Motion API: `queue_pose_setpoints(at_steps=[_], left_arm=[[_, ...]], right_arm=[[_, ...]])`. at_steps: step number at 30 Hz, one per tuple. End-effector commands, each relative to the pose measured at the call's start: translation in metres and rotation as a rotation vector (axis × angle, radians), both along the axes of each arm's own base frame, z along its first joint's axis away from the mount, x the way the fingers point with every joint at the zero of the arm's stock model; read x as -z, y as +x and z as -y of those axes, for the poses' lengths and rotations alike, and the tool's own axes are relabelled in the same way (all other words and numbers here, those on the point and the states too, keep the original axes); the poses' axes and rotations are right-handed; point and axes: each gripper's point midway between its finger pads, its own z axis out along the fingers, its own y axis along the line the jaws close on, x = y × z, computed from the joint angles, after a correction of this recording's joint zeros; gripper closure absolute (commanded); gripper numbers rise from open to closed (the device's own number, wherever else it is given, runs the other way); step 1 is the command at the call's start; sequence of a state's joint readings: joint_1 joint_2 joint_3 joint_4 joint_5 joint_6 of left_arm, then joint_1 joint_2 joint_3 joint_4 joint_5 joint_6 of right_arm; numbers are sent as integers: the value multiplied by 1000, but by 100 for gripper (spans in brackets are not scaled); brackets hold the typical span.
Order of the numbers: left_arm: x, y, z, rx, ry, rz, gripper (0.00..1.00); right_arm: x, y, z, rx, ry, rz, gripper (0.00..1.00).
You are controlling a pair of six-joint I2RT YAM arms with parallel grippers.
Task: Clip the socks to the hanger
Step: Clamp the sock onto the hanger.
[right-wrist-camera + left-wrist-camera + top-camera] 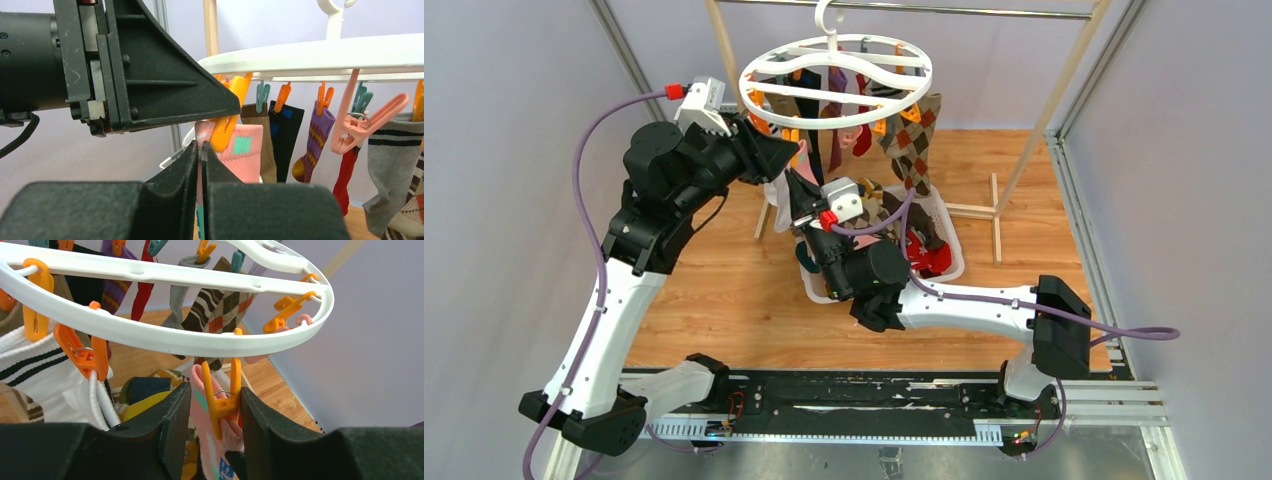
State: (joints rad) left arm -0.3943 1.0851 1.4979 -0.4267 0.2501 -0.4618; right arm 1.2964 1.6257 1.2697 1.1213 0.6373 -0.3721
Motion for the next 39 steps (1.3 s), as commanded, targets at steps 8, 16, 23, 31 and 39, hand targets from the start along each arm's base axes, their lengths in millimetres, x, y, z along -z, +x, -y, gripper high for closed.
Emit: queue_pose_setpoints(at_steps=[8, 16, 23, 31, 39], left_arm=[[1, -10, -6, -10, 22, 4, 45], [3, -14, -10, -18, 33, 11, 45], [21, -25, 6, 100, 41, -35, 43], [61, -58, 30, 366, 133, -59, 40], [84, -29, 11, 204, 234, -27, 41]], right_arm=[[-10, -5, 21, -40, 39, -42, 50], [1, -3, 85, -64, 44, -138, 46], [13, 25, 132, -181, 25, -269, 42], [13, 30, 135, -369, -140, -263, 34], [8, 66, 154, -384, -115, -271, 37]])
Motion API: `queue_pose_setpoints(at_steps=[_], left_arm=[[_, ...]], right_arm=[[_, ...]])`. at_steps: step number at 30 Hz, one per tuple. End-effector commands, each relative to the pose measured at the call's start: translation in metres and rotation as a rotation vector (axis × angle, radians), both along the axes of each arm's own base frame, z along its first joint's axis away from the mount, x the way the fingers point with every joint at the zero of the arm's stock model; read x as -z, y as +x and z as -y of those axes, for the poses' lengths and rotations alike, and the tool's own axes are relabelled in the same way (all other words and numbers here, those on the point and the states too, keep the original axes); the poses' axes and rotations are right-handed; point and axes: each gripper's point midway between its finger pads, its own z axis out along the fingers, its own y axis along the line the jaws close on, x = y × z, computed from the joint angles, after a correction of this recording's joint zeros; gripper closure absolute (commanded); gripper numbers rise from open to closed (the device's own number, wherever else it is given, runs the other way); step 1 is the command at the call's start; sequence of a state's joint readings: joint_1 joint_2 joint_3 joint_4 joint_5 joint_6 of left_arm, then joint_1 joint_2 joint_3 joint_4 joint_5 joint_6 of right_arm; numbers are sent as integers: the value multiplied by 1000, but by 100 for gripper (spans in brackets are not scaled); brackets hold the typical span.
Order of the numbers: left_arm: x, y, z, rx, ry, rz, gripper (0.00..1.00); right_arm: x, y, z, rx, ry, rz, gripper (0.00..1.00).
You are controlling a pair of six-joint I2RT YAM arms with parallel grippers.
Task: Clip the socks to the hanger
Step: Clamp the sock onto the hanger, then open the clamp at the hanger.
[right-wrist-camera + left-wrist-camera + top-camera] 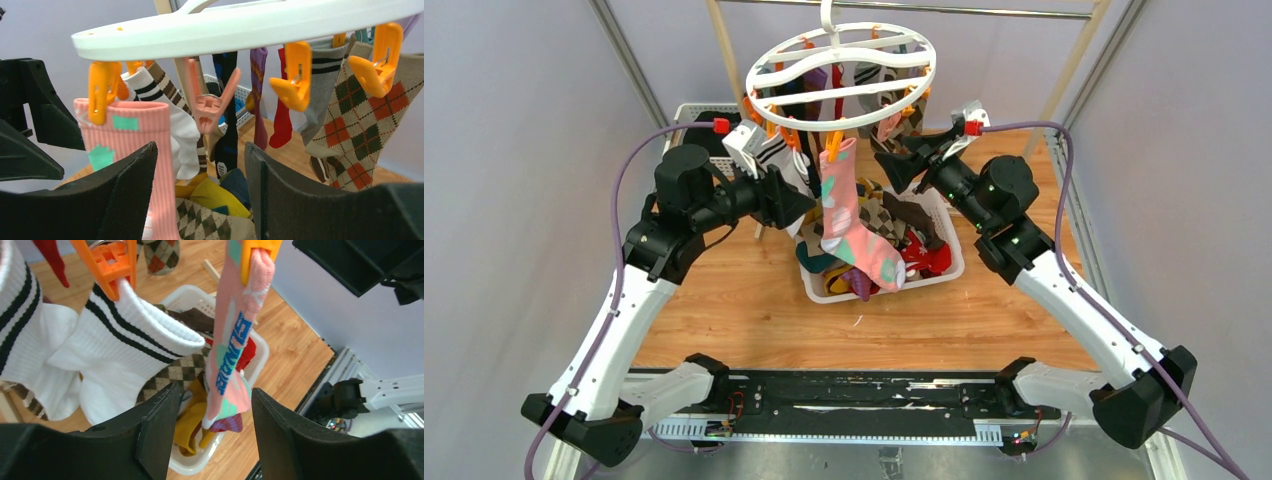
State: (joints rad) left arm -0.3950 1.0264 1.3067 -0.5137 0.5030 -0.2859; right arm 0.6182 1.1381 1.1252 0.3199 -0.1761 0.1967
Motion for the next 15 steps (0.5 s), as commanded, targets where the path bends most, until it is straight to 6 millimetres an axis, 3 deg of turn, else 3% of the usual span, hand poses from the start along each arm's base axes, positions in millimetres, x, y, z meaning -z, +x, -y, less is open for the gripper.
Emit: queue_pose_setpoints(at_steps=[1, 5, 15], left_arm=[[-2, 12, -12, -75, 47, 83, 41], [-7, 11, -9, -62, 37, 87, 41], [-19, -8, -9, -20, 7, 100, 41]], right_arm=[[-14, -1, -3, -108, 18, 13, 37], [-14, -1, -12, -165, 1, 24, 38], [-15, 4, -11, -153, 80, 39, 41]])
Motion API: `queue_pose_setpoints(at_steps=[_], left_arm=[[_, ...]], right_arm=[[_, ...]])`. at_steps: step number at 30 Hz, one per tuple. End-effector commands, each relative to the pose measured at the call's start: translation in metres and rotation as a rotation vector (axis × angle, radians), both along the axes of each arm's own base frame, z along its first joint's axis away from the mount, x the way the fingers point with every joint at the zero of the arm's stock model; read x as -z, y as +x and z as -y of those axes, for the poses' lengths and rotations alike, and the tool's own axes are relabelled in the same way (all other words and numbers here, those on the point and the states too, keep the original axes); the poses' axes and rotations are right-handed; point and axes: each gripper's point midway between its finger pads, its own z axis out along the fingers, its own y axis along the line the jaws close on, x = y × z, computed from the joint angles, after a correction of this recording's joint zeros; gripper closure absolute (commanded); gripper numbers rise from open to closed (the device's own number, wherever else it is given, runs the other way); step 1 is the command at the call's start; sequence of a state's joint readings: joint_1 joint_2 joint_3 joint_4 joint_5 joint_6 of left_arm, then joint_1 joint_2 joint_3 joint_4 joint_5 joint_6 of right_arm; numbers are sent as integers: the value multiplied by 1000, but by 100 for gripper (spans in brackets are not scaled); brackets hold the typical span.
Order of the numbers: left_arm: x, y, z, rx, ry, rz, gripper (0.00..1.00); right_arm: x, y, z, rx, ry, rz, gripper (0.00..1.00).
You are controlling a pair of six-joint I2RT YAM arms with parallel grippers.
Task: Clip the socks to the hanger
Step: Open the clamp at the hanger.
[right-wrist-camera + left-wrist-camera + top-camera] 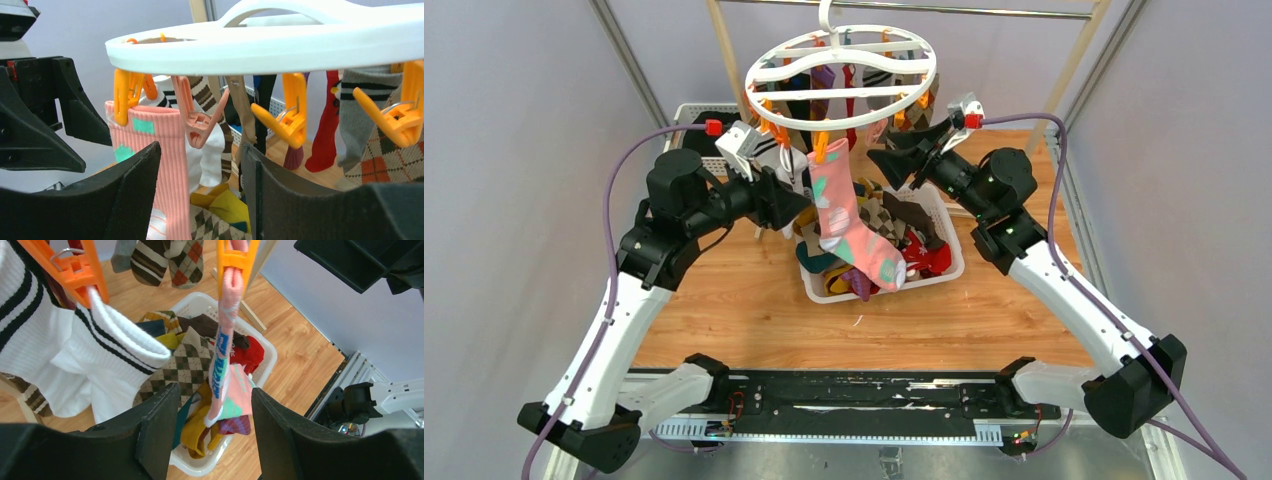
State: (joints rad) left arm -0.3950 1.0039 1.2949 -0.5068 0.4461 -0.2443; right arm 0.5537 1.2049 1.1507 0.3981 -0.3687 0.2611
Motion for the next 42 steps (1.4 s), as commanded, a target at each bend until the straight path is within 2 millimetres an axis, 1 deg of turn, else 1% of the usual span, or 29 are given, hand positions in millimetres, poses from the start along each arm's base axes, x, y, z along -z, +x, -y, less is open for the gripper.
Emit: queue_pose_setpoints(at_steps=[1, 4, 7, 9, 14, 18, 21, 22, 24, 27, 33, 34, 36, 38, 40, 42], left_arm=[[-21, -15, 0, 34, -29, 48, 41], [-28, -22, 3, 59, -51, 48, 42], [-34, -28, 5, 81, -71, 44, 42], [-36, -31, 5, 87, -79, 42, 42], [-40, -37, 3, 93, -85, 48, 42], [-43, -39, 2, 91, -85, 55, 42], [-43, -40, 1, 88, -79, 57, 42], [-44, -40, 1, 86, -78, 58, 42], [-44, -39, 0, 81, -75, 61, 42], [-43, -39, -1, 77, -72, 61, 43], [-46, -37, -1, 68, -76, 63, 43], [-46, -38, -2, 67, -78, 63, 43], [-47, -38, -2, 63, -79, 65, 43], [-48, -38, -3, 55, -80, 65, 42], [-50, -38, -5, 45, -82, 67, 42], [-52, -38, -7, 28, -88, 68, 41]], right_arm=[[-9, 2, 1, -16, 61, 20, 41], [-3, 9, -2, -15, 91, 8, 42], [-6, 12, -3, -28, 150, 22, 41], [-6, 14, -8, -55, 174, 25, 40], [-9, 12, -18, -130, 246, 36, 38], [-14, 8, -19, -177, 307, 60, 40], [-18, 3, -17, -211, 359, 77, 46], [-22, -1, -15, -222, 377, 93, 50], [-22, -4, -15, -236, 394, 95, 61], [-24, -6, -14, -244, 402, 97, 72], [-27, -12, -11, -233, 423, 106, 86], [-26, -12, -12, -224, 414, 105, 90], [-25, -12, -14, -205, 398, 104, 92], [-24, -13, -20, -171, 368, 104, 94], [-22, -14, -27, -107, 317, 111, 100], [-21, -15, -37, -16, 248, 125, 100]])
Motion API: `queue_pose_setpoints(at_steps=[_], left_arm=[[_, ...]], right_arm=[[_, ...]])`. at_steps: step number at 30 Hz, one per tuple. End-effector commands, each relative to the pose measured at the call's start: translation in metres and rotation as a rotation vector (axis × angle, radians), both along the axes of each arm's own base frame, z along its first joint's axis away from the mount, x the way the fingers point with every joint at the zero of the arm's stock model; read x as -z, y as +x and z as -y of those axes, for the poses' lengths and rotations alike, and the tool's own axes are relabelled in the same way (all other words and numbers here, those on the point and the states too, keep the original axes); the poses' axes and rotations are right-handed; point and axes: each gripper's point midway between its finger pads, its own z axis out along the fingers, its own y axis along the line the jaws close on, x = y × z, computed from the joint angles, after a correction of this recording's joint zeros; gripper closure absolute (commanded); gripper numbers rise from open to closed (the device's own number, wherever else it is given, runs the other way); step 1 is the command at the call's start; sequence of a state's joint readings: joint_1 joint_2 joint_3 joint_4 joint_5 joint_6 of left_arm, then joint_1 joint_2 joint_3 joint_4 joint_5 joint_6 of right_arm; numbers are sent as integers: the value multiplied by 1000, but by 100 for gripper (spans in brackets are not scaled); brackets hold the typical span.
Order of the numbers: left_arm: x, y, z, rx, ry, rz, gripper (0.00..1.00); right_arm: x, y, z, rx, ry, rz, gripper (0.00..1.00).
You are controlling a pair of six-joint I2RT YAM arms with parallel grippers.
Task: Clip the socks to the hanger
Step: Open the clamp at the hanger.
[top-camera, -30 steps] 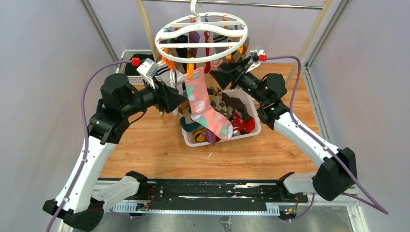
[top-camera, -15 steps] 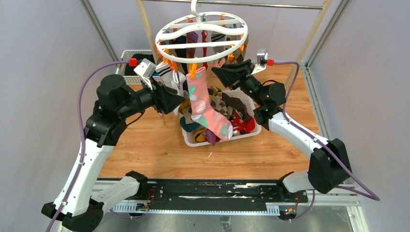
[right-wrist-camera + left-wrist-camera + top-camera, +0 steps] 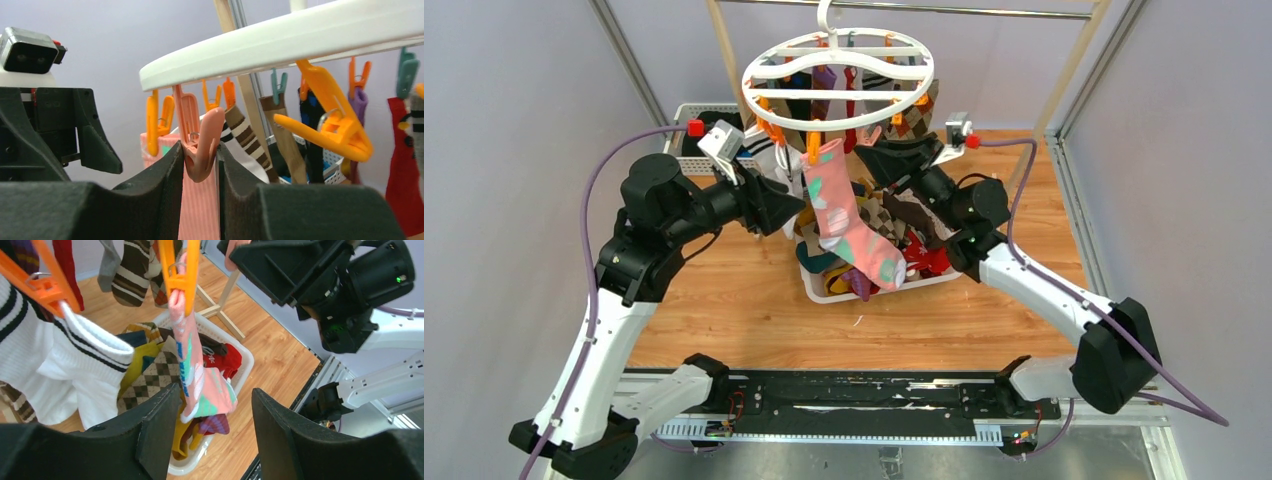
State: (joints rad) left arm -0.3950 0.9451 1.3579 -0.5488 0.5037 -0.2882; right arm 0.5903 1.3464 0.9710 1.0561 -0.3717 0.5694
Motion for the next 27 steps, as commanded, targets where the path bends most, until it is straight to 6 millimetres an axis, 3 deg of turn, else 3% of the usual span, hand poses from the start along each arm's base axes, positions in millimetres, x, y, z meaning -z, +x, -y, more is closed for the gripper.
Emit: queue_pose_setpoints(at_steps=[1, 8, 16, 24, 27], left_arm=[[-18, -6, -6, -31, -24, 27, 40], [-36, -4, -11, -80, -50, 7, 36], [-81, 8, -13, -130, -142, 101, 33], [-87, 21, 1, -75, -127, 124, 30], [-83, 25, 3, -68, -116, 118, 29]], right_arm=[[-11, -7, -13, 201, -121, 61, 100], [-20, -15, -33, 433, -227, 109, 100], [-30, -31, -54, 528, -257, 184, 100], [-30, -42, -85, 504, -278, 213, 100], [-30, -41, -88, 506, -273, 207, 100]])
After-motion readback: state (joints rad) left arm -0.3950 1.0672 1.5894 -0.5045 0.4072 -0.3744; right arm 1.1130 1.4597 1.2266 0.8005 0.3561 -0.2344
